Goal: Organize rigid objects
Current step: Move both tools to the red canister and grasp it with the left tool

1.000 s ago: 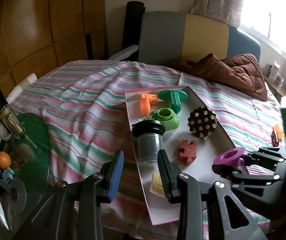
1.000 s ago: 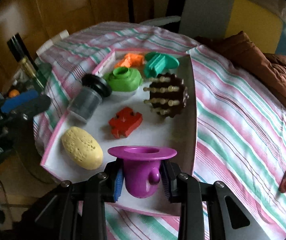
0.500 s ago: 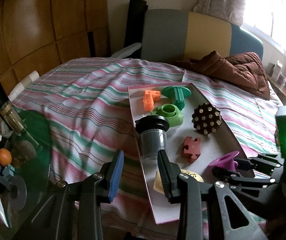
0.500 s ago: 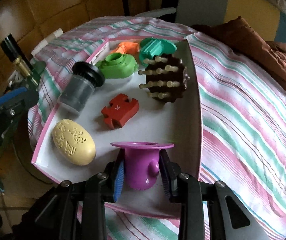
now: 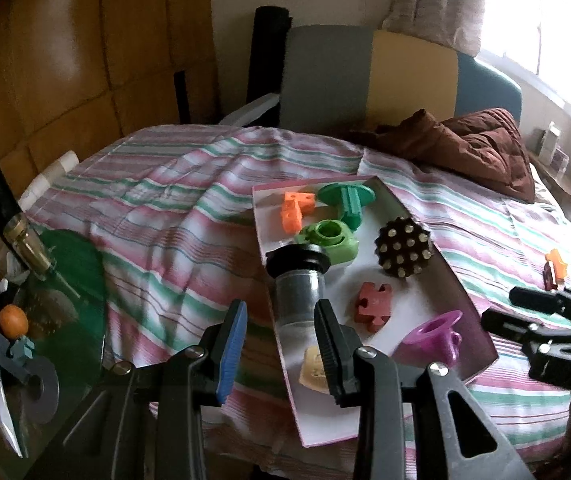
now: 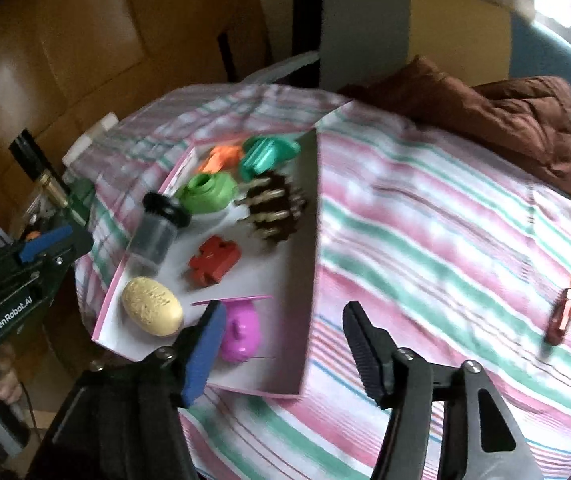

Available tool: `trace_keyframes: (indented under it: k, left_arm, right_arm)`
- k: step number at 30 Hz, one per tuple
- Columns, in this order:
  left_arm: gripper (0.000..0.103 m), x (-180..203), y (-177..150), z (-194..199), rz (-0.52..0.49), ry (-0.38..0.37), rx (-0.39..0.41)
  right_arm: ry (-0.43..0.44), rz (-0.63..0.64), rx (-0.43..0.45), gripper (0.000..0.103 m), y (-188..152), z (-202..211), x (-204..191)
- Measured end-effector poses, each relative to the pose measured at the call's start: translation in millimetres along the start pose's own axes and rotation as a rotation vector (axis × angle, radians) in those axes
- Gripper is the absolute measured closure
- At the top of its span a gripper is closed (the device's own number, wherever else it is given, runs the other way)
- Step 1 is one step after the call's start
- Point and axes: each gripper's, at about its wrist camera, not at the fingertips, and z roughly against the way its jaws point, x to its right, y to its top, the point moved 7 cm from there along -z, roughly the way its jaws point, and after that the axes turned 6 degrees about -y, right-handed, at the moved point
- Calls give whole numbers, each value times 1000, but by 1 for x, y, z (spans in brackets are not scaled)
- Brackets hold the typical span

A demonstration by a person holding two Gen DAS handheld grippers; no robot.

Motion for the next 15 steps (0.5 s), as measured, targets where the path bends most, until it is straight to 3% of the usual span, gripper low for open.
trace_keyframes:
  k: [10,15]
  left_arm:
    - [68,33,11,8,-70,-46,21]
    - [68,54,16,8,-113,-74,25]
  right_arm:
    - [-115,-94,26,31,0,26,71]
    - [-196,-167,24,30,-6,37,122]
